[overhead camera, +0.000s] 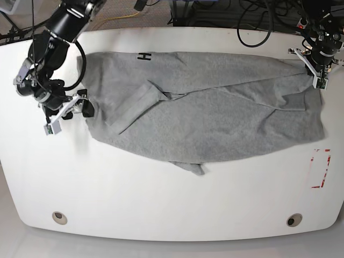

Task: Fold the T-shirt properly
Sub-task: 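Drag the shirt corner with the right gripper toward the hem, then back, then hold the shirt edge with both grippers and pull it taut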

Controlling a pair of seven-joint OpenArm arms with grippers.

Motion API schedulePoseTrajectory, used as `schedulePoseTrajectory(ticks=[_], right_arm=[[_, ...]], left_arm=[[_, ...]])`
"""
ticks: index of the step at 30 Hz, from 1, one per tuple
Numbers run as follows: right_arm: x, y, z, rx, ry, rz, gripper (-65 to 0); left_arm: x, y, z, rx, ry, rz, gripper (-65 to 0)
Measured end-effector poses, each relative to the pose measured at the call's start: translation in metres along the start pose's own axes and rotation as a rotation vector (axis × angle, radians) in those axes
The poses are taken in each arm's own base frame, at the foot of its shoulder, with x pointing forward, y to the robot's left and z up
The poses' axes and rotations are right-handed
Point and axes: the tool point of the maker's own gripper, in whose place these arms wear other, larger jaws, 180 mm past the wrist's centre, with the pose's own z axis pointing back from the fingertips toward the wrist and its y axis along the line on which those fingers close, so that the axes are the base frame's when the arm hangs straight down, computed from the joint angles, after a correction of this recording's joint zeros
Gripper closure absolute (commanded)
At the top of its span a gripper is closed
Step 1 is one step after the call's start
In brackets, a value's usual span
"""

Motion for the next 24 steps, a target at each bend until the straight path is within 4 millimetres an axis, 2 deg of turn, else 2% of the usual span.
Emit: schedulePoseTrajectory(ticks=[3, 7, 11, 14, 17, 22, 24], right_arm=[[-0.032, 0.001, 0.022, -0.054, 0.062, 0.052, -44.9], [-0.055, 0.008, 0.042, -0.080, 0.075, 0.069, -39.8], [-0.090, -0.011, 0.063, -0.165, 0.145, 0.045, -37.7], [-0.100, -0.013, 0.064, -0.185, 0.158, 0.051, -37.7], [-0.102, -0.012, 0.060, -0.183, 0.135, 0.039, -37.7], [-0.136, -0.015, 0.049, -0.162, 0.212, -0.041, -37.7], [-0.135, -0.010, 0.043, -0.139, 0.200, -0.035, -37.7]], left_arm=[[-0.001, 0.001, 0.000, 0.005, 0.005, -0.001, 0.0], [0.003, 0.000, -0.001, 0.001, -0.007, 0.003, 0.0], [0.006, 0.001, -0.001, 0.004, -0.017, 0.008, 0.0], [0.007, -0.001, -0.001, -0.004, -0.021, 0.010, 0.0], [0.010, -0.003, -0.001, -0.017, -0.038, 0.022, 0.0], [0.009, -0.003, -0.001, -0.018, -0.038, 0.025, 0.0], [0.010, -0.002, -0.001, -0.017, -0.038, 0.024, 0.0]])
